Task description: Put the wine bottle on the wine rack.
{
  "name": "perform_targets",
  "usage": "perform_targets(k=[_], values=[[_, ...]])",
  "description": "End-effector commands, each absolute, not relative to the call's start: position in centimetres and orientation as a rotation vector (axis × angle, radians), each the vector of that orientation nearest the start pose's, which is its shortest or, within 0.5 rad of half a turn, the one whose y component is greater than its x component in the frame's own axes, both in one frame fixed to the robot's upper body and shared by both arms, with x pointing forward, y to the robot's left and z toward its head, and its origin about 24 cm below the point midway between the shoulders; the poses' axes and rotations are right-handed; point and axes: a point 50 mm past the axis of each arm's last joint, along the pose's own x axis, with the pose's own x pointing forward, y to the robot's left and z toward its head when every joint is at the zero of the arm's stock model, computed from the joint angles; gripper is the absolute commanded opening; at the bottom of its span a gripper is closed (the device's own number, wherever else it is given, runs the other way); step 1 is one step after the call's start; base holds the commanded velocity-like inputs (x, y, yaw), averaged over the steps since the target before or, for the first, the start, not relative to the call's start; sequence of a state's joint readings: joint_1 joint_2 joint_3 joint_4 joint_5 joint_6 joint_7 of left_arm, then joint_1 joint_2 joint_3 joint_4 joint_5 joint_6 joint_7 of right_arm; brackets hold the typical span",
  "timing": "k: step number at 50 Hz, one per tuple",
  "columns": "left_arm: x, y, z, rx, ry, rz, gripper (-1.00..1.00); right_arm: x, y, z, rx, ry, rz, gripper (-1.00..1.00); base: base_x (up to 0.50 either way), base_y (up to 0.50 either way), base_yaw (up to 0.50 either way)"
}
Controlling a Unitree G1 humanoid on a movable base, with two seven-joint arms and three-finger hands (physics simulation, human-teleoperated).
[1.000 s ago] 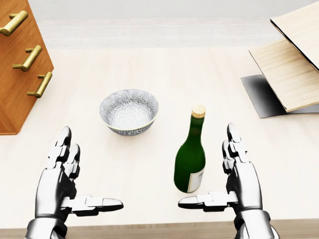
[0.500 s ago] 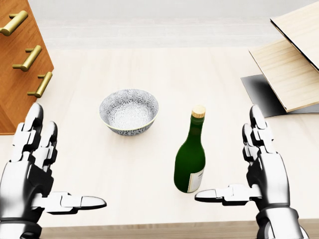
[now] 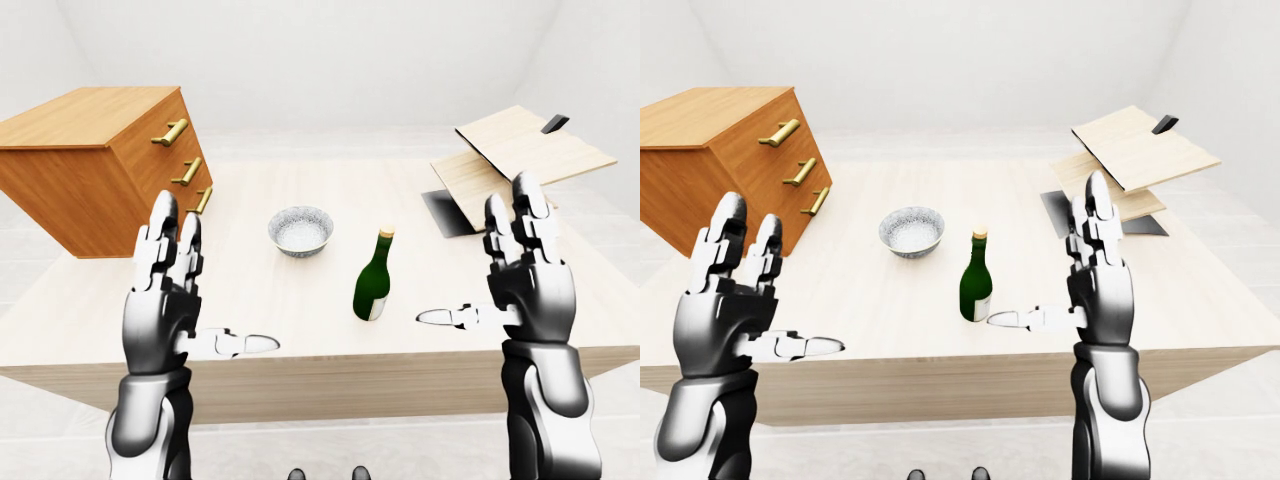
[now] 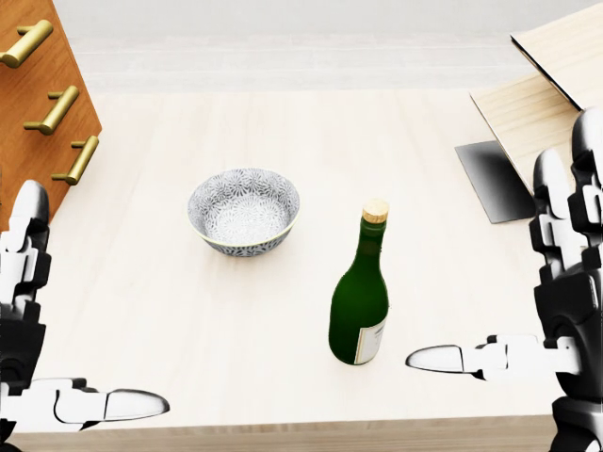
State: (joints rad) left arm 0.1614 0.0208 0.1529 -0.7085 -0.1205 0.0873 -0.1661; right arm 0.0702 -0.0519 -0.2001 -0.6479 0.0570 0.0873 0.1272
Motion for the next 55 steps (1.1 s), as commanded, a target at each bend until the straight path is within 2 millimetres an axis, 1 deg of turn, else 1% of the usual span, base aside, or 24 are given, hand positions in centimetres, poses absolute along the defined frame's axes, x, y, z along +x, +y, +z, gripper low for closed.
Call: perform_targets(k=[1,5,11,16,20,24,35,41,44,46,47,50,51,52,55], values=[[18.8,18.2,17.1,0.023,-0.528,-0.025,1.00,20.1,-18.9,17.9,-0.095,-0.560,-0.038,1.00,0.00,0.00,0.00],[18.6,18.1,17.4,0.024,-0.546,-0.027,1.00,20.5,-18.7,17.4,-0.109,-0.532,-0.033,1.00,-0.13,-0.03,0.00],[18.8,18.4,17.7,0.014,-0.563,-0.016,1.00,21.1,-18.5,16.6,-0.084,-0.498,-0.020,1.00,-0.46,-0.08,0.00],[18.6,18.2,17.5,0.018,-0.551,-0.023,1.00,21.4,-18.5,16.0,-0.070,-0.468,-0.017,1.00,-0.50,-0.14,0.00],[18.6,18.1,17.3,0.017,-0.543,-0.028,1.00,21.4,-18.5,15.6,-0.058,-0.452,-0.014,1.00,-0.19,-0.48,0.00],[18.7,18.0,17.0,0.016,-0.527,-0.034,1.00,21.4,-18.4,15.2,-0.056,-0.434,-0.005,1.00,-0.10,-0.50,0.00],[18.8,18.3,16.7,0.022,-0.511,-0.027,1.00,21.2,-17.9,15.1,-0.051,-0.427,0.045,1.00,-0.03,-0.50,0.00],[18.7,18.4,17.0,0.023,-0.526,-0.023,1.00,21.5,-17.7,14.4,-0.069,-0.392,0.059,1.00,0.00,-0.50,0.00],[18.7,18.3,17.0,0.022,-0.526,-0.023,1.00,22.0,-18.0,13.3,-0.066,-0.345,0.039,1.00,0.00,-0.50,0.00],[18.8,18.4,16.9,0.020,-0.520,-0.023,1.00,22.0,-18.0,13.3,-0.034,-0.346,0.052,1.00,0.00,-0.48,0.00],[18.8,18.3,16.8,0.019,-0.518,-0.023,1.00,22.0,-18.1,13.4,-0.027,-0.355,0.036,1.00,0.00,-0.18,0.00],[18.8,18.3,16.8,0.020,-0.515,-0.024,1.00,21.8,-18.1,13.1,-0.018,-0.343,0.048,1.00,0.00,0.00,0.00],[18.8,18.3,16.8,0.018,-0.516,-0.023,1.00,21.7,-18.1,13.1,-0.002,-0.345,0.048,1.00,0.00,0.00,0.34],[18.8,18.3,16.7,0.019,-0.513,-0.024,1.00,21.8,-18.1,12.9,-0.040,-0.329,0.039,1.00,0.00,0.00,0.50],[18.9,18.3,16.5,0.017,-0.502,-0.025,1.00,21.8,-18.1,12.8,-0.027,-0.326,0.043,1.00,0.00,0.00,0.50]])
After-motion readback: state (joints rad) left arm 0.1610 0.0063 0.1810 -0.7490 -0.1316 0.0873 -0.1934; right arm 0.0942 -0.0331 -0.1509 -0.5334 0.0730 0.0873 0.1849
